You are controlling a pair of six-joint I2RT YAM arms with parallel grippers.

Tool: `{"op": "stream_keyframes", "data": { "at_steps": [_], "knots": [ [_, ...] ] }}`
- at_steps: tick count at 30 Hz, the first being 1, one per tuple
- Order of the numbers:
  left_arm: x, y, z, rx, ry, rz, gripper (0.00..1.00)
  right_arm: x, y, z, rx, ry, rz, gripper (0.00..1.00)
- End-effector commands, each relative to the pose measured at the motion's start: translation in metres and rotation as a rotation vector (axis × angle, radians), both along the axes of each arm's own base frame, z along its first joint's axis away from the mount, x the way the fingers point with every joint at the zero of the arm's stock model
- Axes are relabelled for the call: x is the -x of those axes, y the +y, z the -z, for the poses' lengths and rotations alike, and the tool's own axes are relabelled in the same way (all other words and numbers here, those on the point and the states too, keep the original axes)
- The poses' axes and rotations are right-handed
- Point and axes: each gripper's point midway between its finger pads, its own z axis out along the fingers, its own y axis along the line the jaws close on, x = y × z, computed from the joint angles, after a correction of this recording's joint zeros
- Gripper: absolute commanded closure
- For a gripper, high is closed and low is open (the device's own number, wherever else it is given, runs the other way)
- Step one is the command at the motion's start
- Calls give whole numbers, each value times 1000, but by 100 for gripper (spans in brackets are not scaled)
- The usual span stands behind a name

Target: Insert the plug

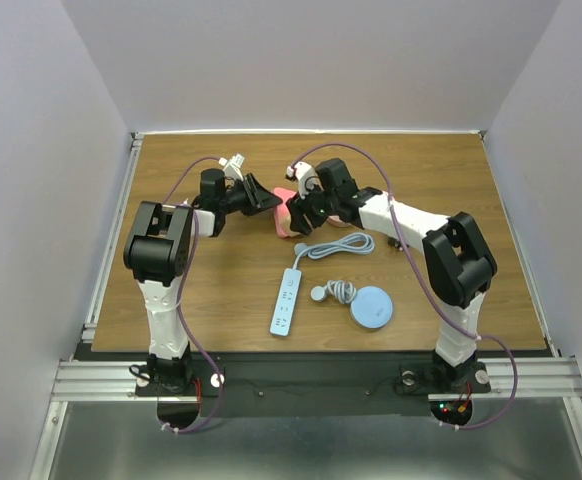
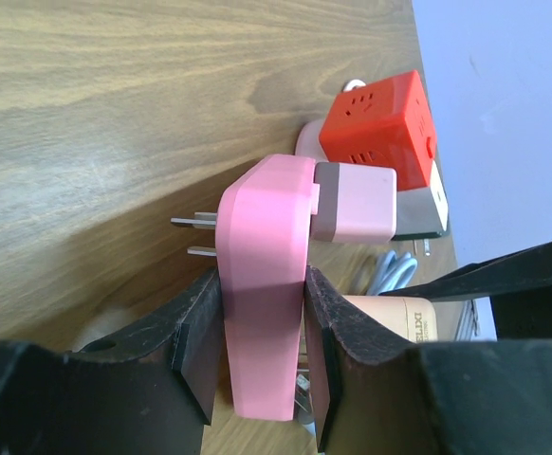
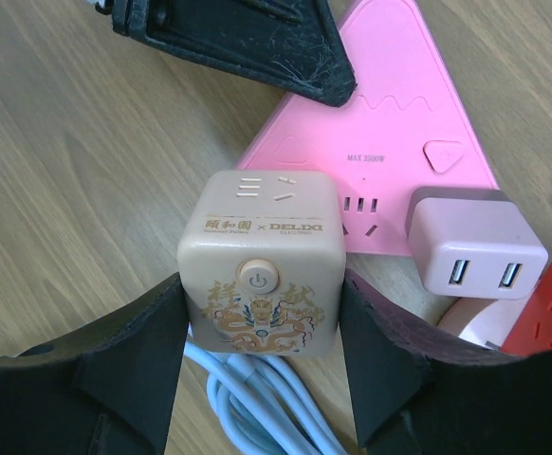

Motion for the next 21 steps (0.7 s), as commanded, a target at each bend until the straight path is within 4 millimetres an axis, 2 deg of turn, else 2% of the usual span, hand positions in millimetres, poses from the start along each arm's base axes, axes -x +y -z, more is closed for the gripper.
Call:
{"op": "stream_keyframes", "data": {
  "at_steps": [1, 7, 11, 21],
  "knots": [
    [7, 3, 1, -42, -4, -5, 100, -16, 16, -7, -47, -34, 1, 76],
    [9, 4, -2, -33, 3, -29, 100, -18, 27, 5, -7, -44, 19, 86],
    [10, 5, -1, -34, 8, -41, 100, -19, 36, 12, 38, -68, 35, 100],
    [15, 4, 1, 0, 28, -58, 100, -12, 51, 38, 107, -66, 54, 100]
  ]
}}
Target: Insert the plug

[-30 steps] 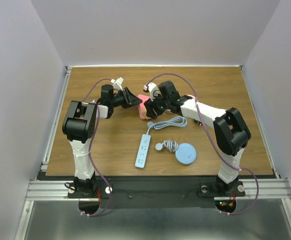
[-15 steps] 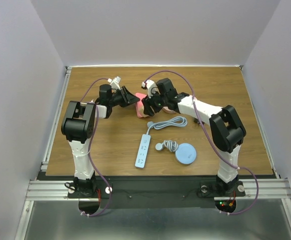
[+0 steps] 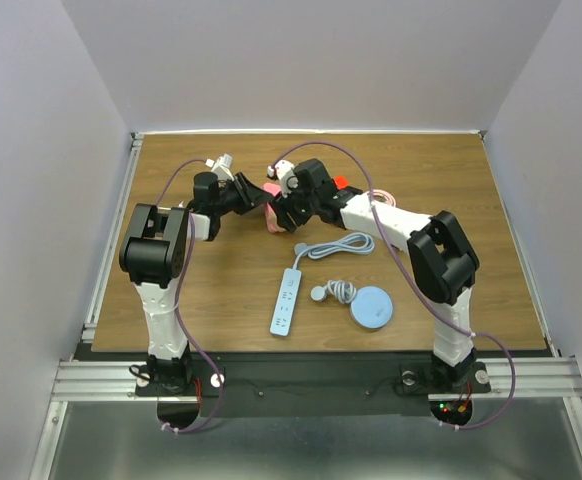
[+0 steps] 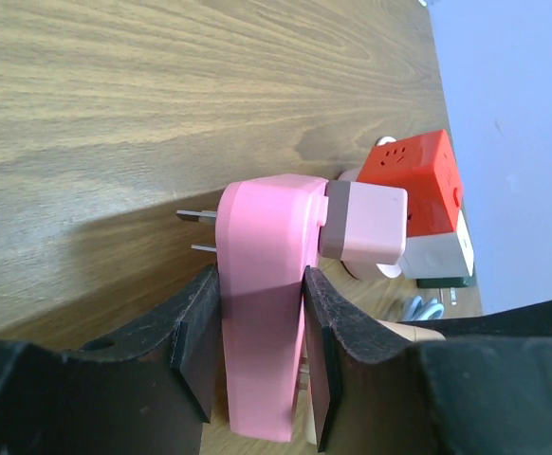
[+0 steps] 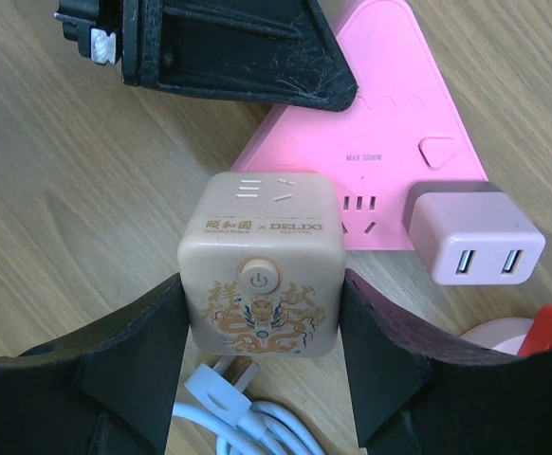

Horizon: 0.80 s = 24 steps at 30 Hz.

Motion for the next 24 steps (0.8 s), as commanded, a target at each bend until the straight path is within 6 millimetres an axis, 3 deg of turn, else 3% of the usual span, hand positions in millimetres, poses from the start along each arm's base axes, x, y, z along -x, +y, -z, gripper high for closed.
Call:
{"op": "stream_keyframes", "data": {
  "at_steps": [1, 13, 24],
  "knots": [
    [32, -23, 1, 30, 67, 100, 100, 1, 17, 41, 54, 7, 9, 100],
    [37, -23, -2, 62, 64, 94, 100, -9, 29, 75, 147, 33, 59, 100],
    [39, -25, -2, 81, 65, 102, 100, 3, 31, 120, 244, 112, 51, 100]
  ]
}}
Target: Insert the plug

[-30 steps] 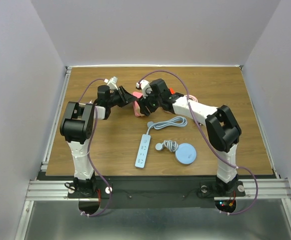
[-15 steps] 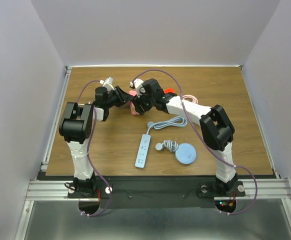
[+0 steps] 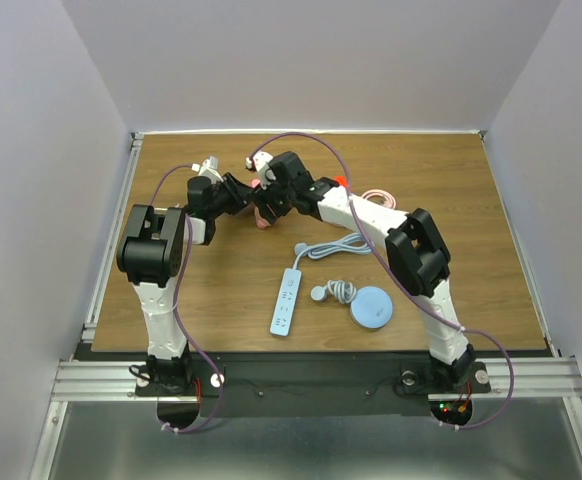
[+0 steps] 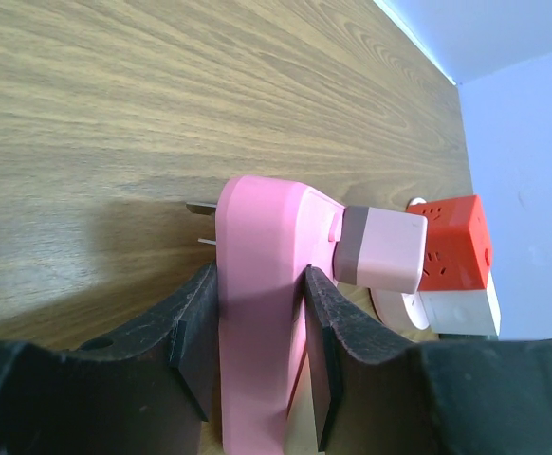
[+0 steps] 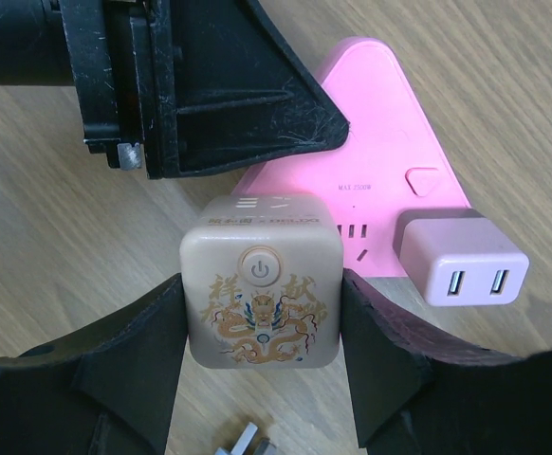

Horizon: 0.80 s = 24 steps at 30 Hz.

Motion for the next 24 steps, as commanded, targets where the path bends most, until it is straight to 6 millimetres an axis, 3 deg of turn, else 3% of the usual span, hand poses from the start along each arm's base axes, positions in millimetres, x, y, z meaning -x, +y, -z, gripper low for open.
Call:
{"op": "stream_keyframes", "data": {
  "at_steps": [1, 10, 24],
  "knots": [
    [55, -55, -7, 86, 65, 273, 100, 35, -9, 123, 193, 165, -16, 100],
    [55, -58, -4, 103, 74, 285, 100, 58, -34, 149, 265, 219, 29, 100],
    [54, -58, -3, 110, 76, 291, 100, 92, -40, 173, 245, 338, 27, 100]
  ]
}}
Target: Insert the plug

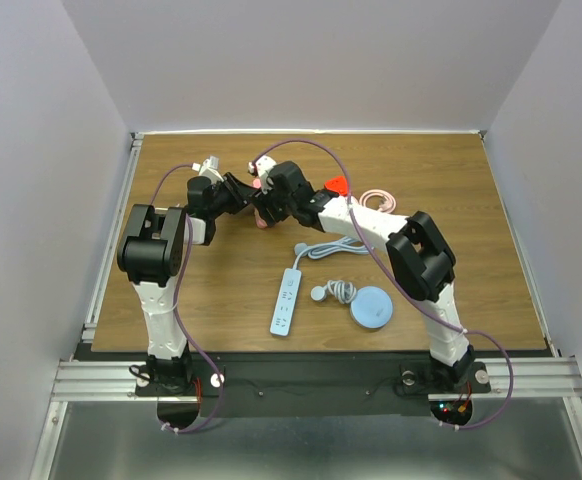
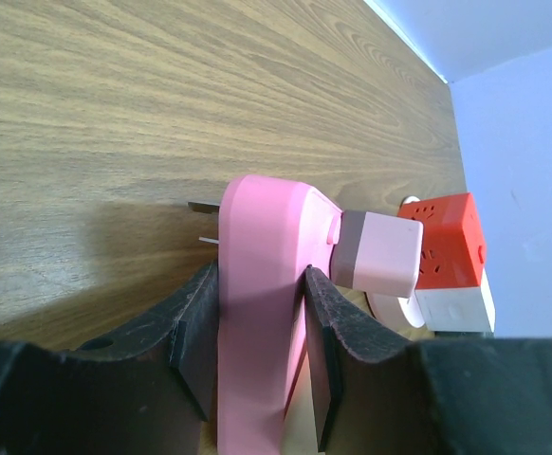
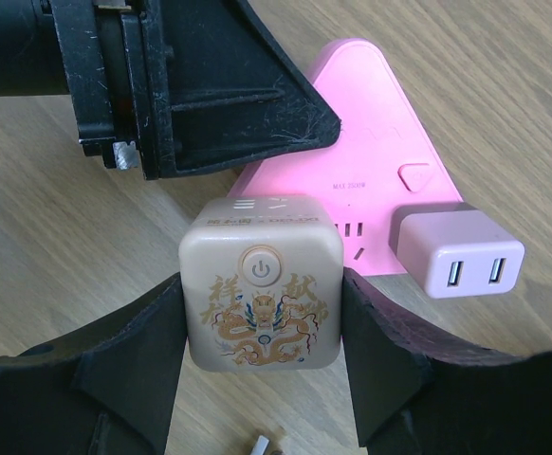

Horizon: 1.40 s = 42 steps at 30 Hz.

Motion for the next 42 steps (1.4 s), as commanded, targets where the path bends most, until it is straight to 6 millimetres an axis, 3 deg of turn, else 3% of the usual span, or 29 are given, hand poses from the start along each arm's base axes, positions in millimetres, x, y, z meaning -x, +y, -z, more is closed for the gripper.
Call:
{"op": "stream_keyframes", "data": {
  "at_steps": [1, 9, 33, 42],
  "knots": [
    [55, -57, 0, 96, 88, 287, 100, 83, -46, 162, 269, 378, -16, 100],
    [53, -54, 2, 101, 93, 283, 100, 96, -52, 175, 267, 414, -13, 100],
    [42, -43, 18, 102, 122, 264, 100, 163, -87, 210, 344, 549, 21, 100],
    [39, -41, 19, 106, 125, 270, 100, 173, -91, 215, 353, 581, 18, 100]
  ]
}}
